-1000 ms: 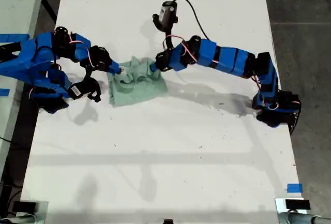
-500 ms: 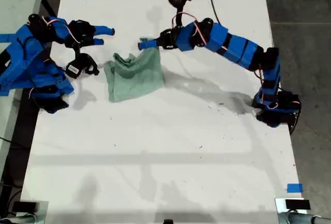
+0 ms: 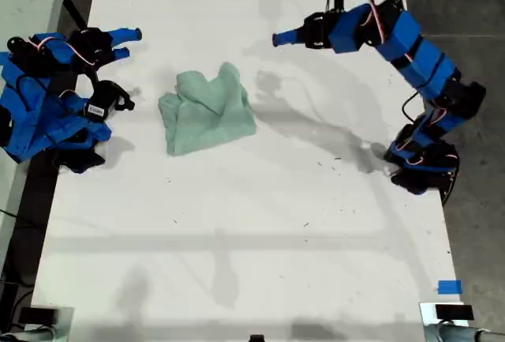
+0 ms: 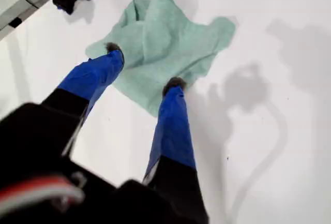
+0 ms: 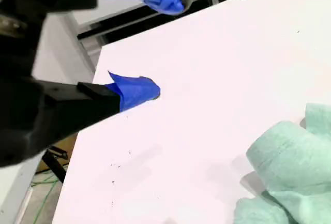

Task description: Fold tshirt

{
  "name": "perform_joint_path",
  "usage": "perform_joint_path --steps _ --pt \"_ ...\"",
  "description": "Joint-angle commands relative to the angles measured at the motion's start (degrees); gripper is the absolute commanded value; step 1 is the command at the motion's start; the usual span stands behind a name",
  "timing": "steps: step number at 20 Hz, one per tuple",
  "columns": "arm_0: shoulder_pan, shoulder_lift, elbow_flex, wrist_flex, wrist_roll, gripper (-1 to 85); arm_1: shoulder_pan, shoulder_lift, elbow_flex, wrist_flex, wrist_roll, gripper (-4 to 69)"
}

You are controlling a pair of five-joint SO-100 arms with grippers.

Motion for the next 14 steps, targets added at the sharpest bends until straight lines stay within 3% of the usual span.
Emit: perform_joint_path --steps 1,5,8,12,14 --pt "7.03 0.97 3.25 -3.52 -3.87 21.4 0.79 16.17 13.18 0.18 0.0 17.1" --pt "25.14 1.05 13.62 -14.33 -12.57 19.5 -0.97 39.11 40.78 -1.41 5.45 14.9" --pt "35.51 1.05 19.95 -22.32 -15.03 14.2 -4.04 60.64 62.75 -3.78 10.63 12.9" --pt "47.02 -1.85 28.83 -37.44 -18.9 6.5 -9.23 82.0 83.67 0.44 21.62 1.9" --pt "50.45 -5.45 32.34 -43.33 -21.53 2.3 -11.51 94.66 92.46 6.59 27.69 -1.2"
